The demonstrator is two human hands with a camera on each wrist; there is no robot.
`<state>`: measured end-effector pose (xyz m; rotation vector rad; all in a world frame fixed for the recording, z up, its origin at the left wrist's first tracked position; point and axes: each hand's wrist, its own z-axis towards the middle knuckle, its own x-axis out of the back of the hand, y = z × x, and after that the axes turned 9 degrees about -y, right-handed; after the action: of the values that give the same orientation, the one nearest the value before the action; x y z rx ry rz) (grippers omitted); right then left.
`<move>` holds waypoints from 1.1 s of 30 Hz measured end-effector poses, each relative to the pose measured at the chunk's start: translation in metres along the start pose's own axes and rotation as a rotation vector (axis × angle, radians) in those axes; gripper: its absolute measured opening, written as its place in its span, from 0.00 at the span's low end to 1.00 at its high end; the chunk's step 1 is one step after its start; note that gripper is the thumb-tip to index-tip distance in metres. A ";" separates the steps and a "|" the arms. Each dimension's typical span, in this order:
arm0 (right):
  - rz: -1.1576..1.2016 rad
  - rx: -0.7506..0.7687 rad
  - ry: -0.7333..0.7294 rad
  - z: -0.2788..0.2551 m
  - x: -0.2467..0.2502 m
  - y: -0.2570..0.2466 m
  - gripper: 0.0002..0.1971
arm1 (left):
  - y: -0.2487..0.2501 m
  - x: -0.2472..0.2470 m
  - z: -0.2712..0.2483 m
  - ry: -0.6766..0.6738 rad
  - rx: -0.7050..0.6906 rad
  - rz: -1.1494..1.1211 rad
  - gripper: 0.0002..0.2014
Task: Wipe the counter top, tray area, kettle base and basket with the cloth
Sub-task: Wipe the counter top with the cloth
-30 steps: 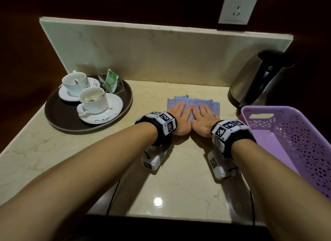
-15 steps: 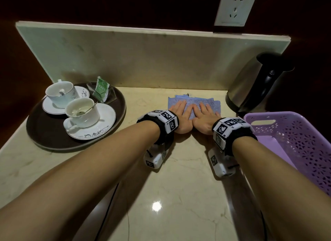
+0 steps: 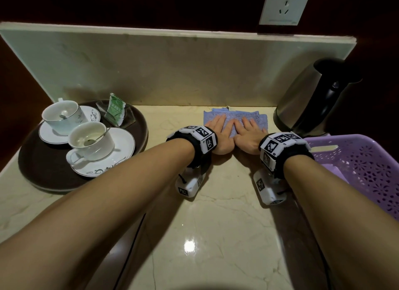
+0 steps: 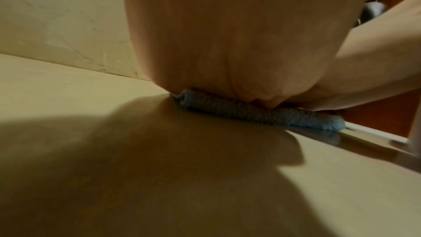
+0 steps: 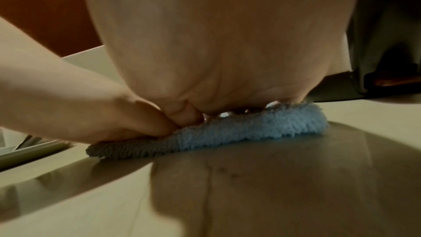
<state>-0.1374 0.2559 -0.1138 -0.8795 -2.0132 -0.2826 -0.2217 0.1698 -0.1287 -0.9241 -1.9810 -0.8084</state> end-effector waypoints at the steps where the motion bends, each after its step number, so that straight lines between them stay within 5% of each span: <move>1: -0.001 -0.002 -0.004 0.002 0.001 0.000 0.32 | 0.000 0.001 0.001 0.004 0.001 -0.002 0.31; 18: -0.001 0.049 0.037 0.010 0.018 0.001 0.34 | -0.004 0.013 0.017 -0.023 -0.010 -0.013 0.33; 24: -0.150 0.029 0.095 0.007 0.037 -0.009 0.23 | -0.002 0.010 0.018 0.040 -0.023 -0.034 0.29; 33: -0.117 -0.031 0.085 0.012 0.032 -0.009 0.31 | -0.004 0.018 0.022 -0.041 -0.040 0.001 0.32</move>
<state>-0.1622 0.2709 -0.0936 -0.7574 -1.9886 -0.4110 -0.2413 0.1907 -0.1248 -0.9717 -2.0061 -0.8368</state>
